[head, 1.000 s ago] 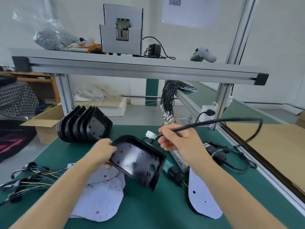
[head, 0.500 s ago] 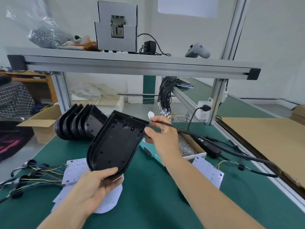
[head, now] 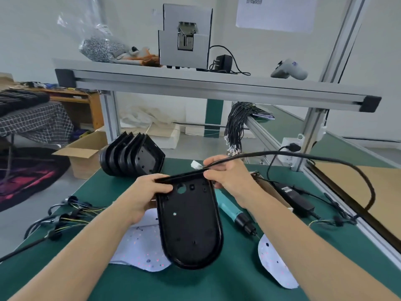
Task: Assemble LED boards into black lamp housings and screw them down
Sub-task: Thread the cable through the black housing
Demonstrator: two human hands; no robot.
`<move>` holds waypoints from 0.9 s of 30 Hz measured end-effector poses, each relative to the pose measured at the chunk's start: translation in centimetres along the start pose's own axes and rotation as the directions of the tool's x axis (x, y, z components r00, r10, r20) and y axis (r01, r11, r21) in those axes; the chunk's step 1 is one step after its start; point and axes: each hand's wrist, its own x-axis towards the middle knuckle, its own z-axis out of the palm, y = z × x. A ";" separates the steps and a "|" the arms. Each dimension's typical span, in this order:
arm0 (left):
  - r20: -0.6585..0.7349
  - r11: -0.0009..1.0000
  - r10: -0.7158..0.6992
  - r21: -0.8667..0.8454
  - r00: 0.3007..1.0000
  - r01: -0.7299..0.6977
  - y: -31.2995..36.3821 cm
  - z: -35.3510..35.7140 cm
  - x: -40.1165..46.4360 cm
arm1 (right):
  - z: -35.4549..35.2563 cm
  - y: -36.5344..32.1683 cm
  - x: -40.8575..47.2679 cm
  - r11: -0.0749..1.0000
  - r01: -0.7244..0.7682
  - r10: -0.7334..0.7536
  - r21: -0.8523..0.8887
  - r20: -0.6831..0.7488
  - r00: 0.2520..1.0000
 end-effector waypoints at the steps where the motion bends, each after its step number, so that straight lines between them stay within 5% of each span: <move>1: -0.009 0.999 -0.017 -0.042 1.000 0.017 -0.5 0.4 0.2 | -0.1 0.1 0.1 1.000 -0.002 0.002 -0.001 0.003 1.000; 7: 0.019 0.946 -0.162 -0.283 0.987 0.161 -3.7 3.2 0.0 | -0.5 1.2 -0.5 0.997 -0.035 0.039 0.066 -0.060 0.997; 11: -0.103 0.936 -0.223 -0.299 0.969 0.183 -3.6 4.0 1.2 | -1.5 0.1 -1.2 0.997 0.070 -0.071 -0.013 -0.315 0.946; 14: -0.135 0.930 -0.226 -0.324 0.965 0.173 -3.3 4.5 1.8 | -1.4 -1.3 -1.8 0.985 0.121 -0.106 0.127 -0.120 0.987; 16: -0.152 0.941 -0.204 -0.303 0.967 0.151 -3.2 5.1 1.8 | -0.3 -1.1 -2.1 0.997 0.082 -0.082 -0.015 -0.010 0.997; 19: -0.160 0.951 -0.169 -0.287 0.972 0.118 -3.2 5.4 1.4 | 0.9 0.2 -1.9 0.991 0.006 -0.009 -0.135 -0.027 1.000; 27: -0.151 0.945 -0.104 -0.322 0.983 0.050 -3.3 6.0 0.6 | 1.8 0.3 -1.4 0.984 -0.061 0.072 0.169 -0.059 0.996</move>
